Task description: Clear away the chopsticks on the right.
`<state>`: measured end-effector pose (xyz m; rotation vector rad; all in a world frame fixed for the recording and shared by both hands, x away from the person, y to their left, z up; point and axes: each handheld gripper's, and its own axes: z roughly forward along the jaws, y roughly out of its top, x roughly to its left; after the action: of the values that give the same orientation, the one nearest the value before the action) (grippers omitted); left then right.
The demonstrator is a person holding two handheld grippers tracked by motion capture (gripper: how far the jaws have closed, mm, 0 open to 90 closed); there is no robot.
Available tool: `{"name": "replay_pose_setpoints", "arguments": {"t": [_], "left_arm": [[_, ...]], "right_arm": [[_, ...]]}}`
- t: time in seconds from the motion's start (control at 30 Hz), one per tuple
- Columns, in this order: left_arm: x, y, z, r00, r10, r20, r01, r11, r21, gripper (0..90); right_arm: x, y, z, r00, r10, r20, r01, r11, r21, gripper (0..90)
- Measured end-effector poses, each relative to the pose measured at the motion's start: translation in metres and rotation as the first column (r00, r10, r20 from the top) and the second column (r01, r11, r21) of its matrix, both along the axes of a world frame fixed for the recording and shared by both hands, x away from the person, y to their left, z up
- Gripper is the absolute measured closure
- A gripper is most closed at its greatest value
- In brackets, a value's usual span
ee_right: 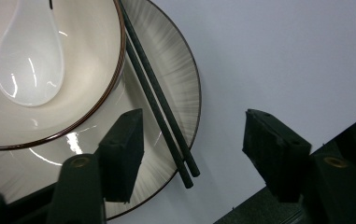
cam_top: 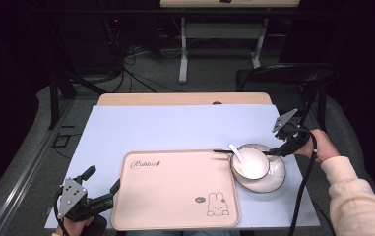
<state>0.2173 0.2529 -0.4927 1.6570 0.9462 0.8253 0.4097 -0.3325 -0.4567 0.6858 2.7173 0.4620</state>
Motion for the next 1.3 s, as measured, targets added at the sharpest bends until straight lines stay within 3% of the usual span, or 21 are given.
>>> {"name": "replay_pose_setpoints", "arguments": {"t": [0.17,0.2,0.27,0.37,0.47,0.63,0.8,0.97,1.03,1.1,1.17,1.23,1.3], "left_arm": [[0.0,0.0,0.0,1.0,0.0,0.0,0.0,1.0,-0.001,13.5],[0.0,0.0,0.0,1.0,0.0,-0.001,0.0,1.0,0.001,13.5],[0.0,0.0,0.0,1.0,0.0,0.0,0.0,1.0,0.0,13.5],[0.0,0.0,0.0,1.0,0.001,-0.002,-0.001,1.0,0.0,13.5],[0.0,0.0,0.0,1.0,0.001,-0.001,-0.001,1.0,0.0,13.5],[0.0,0.0,0.0,1.0,0.002,0.0,-0.002,1.0,-0.001,13.5],[0.0,0.0,0.0,1.0,0.002,0.0,-0.002,1.0,-0.005,13.6],[0.0,0.0,0.0,1.0,0.003,0.0,-0.003,1.0,-0.006,13.6],[0.0,0.0,0.0,1.0,0.003,0.0,-0.003,1.0,-0.005,13.6],[0.0,0.0,0.0,1.0,0.003,0.0,-0.003,1.0,-0.005,13.6],[0.0,0.0,0.0,1.0,0.003,0.0,-0.003,1.0,-0.006,13.7],[0.0,0.0,0.0,1.0,0.003,0.0,-0.003,1.0,-0.006,13.7],[0.0,0.001,0.0,1.0,0.002,-0.001,-0.002,1.0,-0.006,13.7]], "right_arm": [[0.004,0.002,-0.005,0.9985,0.049,-0.025,-0.05,0.9984,-0.025,50.3],[0.005,0.003,-0.008,0.9962,0.077,-0.042,-0.079,0.9959,-0.046,57.1],[0.006,0.006,-0.012,0.9939,0.105,-0.036,-0.107,0.9915,-0.074,63.2],[0.005,0.01,-0.018,0.9897,0.136,-0.044,-0.14,0.9852,-0.099,67.0],[0.007,0.017,-0.028,0.9788,0.181,-0.096,-0.194,0.9679,-0.16,73.4],[0.008,0.02,-0.033,0.9779,0.184,-0.099,-0.199,0.9643,-0.175,76.5],[0.01,0.024,-0.036,0.97,0.213,-0.118,-0.234,0.9491,-0.211,78.8],[0.011,0.025,-0.04,0.9666,0.221,-0.13,-0.244,0.9477,-0.206,79.1],[0.012,0.027,-0.04,0.9615,0.236,-0.141,-0.263,0.9386,-0.223,79.1],[0.012,0.029,-0.043,0.9607,0.237,-0.145,-0.265,0.9388,-0.221,79.0],[0.014,0.031,-0.044,0.9556,0.248,-0.159,-0.281,0.9304,-0.236,79.1],[0.014,0.031,-0.046,0.9558,0.252,-0.152,-0.282,0.932,-0.228,79.1],[0.014,0.033,-0.05,0.9531,0.254,-0.164,-0.289,0.924,-0.25,80.4]]}}
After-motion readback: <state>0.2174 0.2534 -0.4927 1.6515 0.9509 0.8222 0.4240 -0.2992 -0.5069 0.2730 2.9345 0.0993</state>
